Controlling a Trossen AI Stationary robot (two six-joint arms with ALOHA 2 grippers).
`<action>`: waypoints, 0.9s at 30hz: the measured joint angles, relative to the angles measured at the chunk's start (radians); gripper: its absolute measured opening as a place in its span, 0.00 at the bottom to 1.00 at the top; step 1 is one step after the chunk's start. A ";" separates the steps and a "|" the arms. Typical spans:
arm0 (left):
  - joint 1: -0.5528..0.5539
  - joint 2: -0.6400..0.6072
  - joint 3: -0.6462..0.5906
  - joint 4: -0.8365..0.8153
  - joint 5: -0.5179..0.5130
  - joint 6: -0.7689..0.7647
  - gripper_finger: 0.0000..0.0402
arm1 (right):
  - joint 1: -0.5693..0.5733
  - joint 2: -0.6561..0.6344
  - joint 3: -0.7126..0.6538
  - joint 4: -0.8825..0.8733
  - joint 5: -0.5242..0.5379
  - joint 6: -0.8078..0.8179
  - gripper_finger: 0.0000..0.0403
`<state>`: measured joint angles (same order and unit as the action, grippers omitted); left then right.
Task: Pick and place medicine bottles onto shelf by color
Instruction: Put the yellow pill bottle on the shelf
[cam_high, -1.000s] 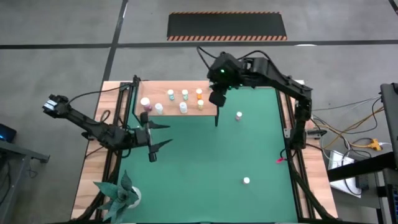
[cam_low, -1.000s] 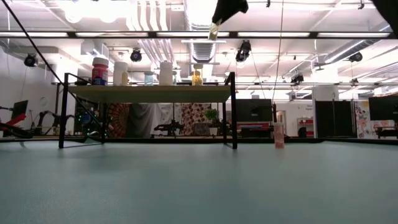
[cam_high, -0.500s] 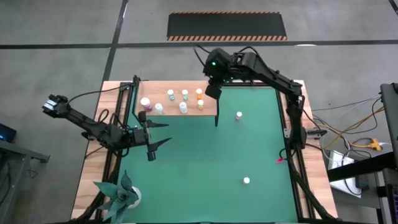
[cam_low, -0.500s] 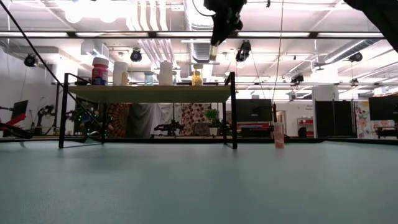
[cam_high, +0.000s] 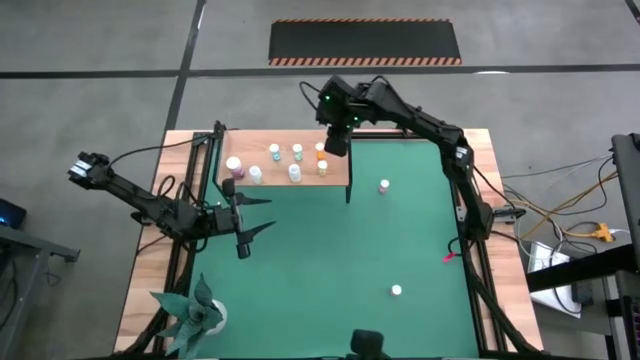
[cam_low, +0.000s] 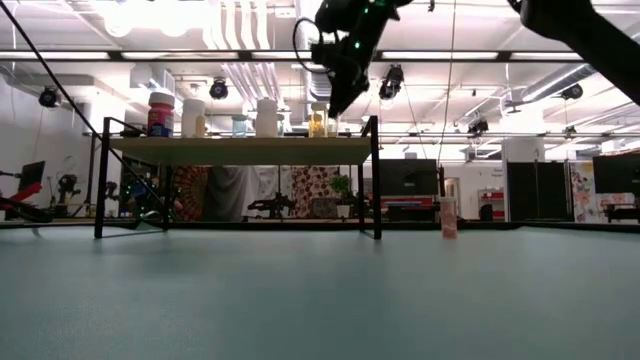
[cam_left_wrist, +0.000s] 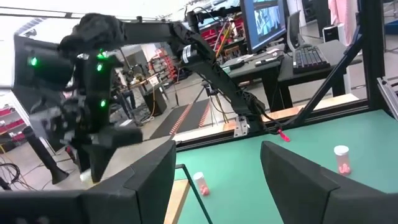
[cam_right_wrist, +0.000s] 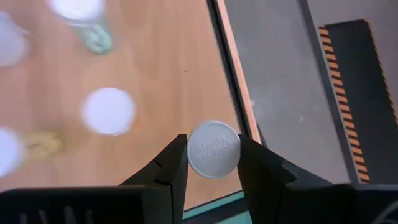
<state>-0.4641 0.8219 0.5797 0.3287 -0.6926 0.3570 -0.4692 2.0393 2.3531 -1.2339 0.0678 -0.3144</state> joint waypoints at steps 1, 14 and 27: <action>0.000 0.000 0.000 0.000 0.000 0.000 0.54 | -0.004 0.009 0.000 0.005 0.001 -0.006 0.27; 0.000 -0.002 0.000 0.002 0.000 0.043 0.54 | -0.011 0.051 0.000 0.046 -0.042 -0.030 0.28; 0.000 -0.002 0.000 0.003 0.000 0.045 0.54 | -0.011 0.051 0.000 0.046 -0.042 -0.010 0.37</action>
<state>-0.4641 0.8196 0.5797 0.3313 -0.6930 0.4019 -0.4805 2.0903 2.3531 -1.1881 0.0257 -0.3248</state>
